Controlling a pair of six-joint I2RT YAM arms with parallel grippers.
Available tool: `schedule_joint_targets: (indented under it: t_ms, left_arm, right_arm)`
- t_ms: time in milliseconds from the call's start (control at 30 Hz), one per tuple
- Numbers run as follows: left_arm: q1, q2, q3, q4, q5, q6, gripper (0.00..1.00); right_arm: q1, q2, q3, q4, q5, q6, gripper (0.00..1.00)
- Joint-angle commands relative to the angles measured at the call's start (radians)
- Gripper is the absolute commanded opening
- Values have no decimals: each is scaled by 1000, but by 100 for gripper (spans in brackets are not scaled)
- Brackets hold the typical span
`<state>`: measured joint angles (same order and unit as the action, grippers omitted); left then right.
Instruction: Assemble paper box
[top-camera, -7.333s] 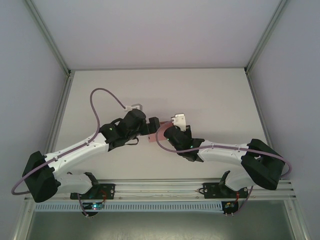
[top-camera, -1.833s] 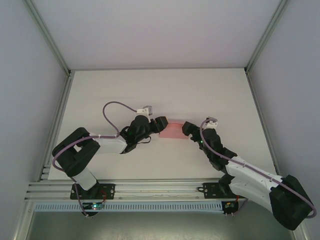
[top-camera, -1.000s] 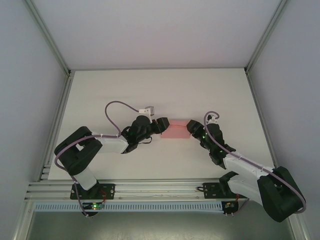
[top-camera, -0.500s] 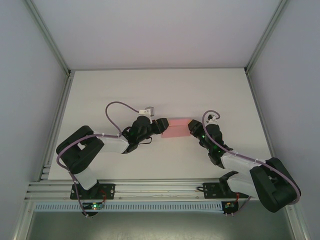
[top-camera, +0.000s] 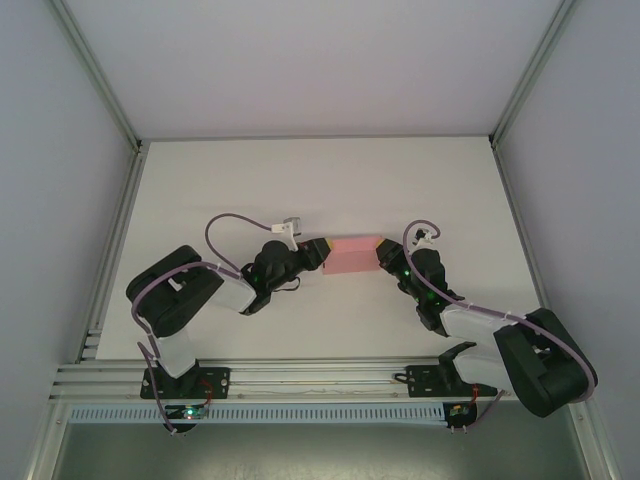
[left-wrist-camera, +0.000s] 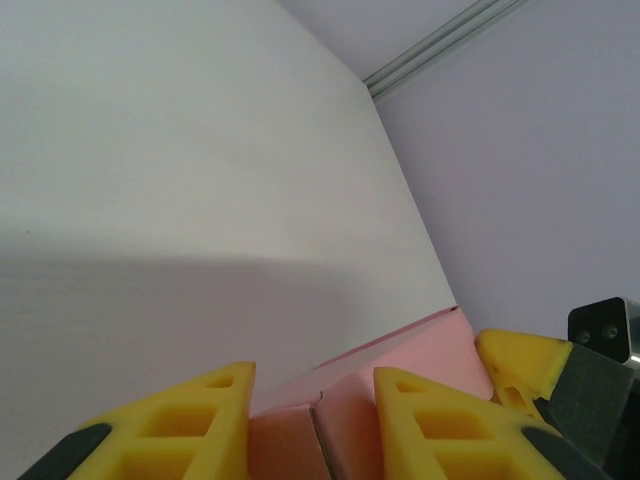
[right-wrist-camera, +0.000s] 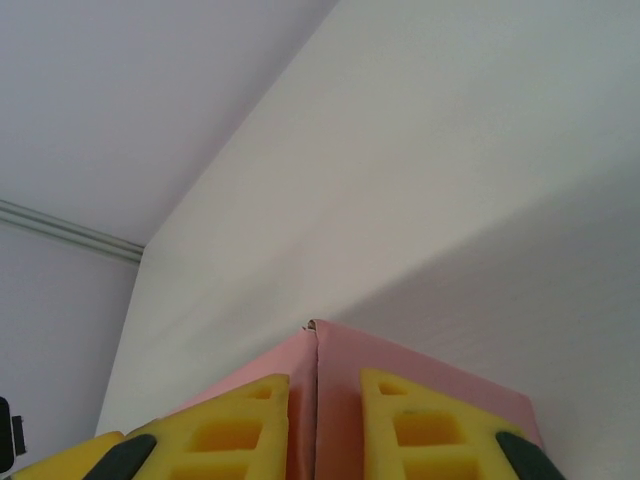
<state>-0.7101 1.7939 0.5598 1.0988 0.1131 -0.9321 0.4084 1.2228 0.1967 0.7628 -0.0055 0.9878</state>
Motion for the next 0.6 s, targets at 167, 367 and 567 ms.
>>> schedule_joint_targets:
  t_ms: [167,367,567]
  left_arm:
    - [16,148,-102,93,98,6,0]
    - [24,182,-87,126,138,35,0]
    - [24,122,-81,38,142,67,0]
  right_arm:
    - [-51,123,-97,-202,-30,-87,0]
    - [-68,133,-100,-138,-102,-105,0]
    - [-75,117,-94,-122,-134,-109,0]
